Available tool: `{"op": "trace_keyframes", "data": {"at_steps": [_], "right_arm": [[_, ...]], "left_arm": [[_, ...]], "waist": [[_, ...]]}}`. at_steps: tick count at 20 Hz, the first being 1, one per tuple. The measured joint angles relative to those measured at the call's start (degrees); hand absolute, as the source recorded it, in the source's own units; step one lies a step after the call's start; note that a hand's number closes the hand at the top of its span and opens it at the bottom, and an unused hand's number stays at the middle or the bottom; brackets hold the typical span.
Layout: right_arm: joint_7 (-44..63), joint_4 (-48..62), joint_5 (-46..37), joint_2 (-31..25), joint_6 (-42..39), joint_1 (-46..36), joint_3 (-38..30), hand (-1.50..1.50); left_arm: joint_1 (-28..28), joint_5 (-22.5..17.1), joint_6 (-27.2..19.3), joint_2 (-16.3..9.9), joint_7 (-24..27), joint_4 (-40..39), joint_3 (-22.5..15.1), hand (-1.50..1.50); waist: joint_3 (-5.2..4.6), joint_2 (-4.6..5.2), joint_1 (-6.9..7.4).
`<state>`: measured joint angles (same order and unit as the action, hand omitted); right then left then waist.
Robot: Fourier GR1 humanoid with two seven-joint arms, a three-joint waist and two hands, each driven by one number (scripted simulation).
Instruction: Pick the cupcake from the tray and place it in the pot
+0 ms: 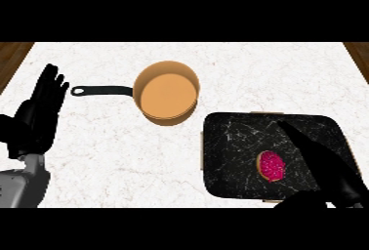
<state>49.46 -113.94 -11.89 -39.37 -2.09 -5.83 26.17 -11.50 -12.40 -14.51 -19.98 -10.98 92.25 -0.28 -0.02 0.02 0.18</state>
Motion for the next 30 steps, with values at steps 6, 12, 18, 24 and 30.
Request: {"op": "trace_keyframes", "data": {"at_steps": [6, 12, 18, 24, 30], "right_arm": [[1.1, 3.15, -4.83, 4.62, -3.43, -0.27, -0.78, -1.5], [-2.45, 7.88, -9.71, 10.41, -5.52, -0.37, -2.54, -1.5], [-5.04, 11.09, -13.37, 13.36, -7.8, 1.33, -5.04, -1.5], [-9.27, 14.02, -17.0, 15.81, -9.45, 1.76, -5.15, 1.5], [-16.5, 17.47, -21.82, 16.37, -10.14, 1.72, -4.81, 1.5]], "left_arm": [[0.32, 1.2, 1.03, 1.74, 0.16, -0.02, 0.88, 0.0], [0.39, 3.74, 1.11, 3.94, -0.51, 0.89, 0.97, 0.0], [-0.17, 4.53, 2.38, 4.28, -2.44, 1.75, 2.78, 0.0], [1.44, 4.9, 4.28, 4.71, -1.62, 2.52, 4.13, 0.0], [0.27, 6.02, 4.19, 5.9, -2.23, 1.97, 4.54, 0.0]], "waist": [[0.03, -0.02, -0.13], [0.03, -0.03, -0.13], [0.02, -0.04, -0.19], [0.03, -0.02, -0.13], [-0.07, -0.12, -0.21]]}}
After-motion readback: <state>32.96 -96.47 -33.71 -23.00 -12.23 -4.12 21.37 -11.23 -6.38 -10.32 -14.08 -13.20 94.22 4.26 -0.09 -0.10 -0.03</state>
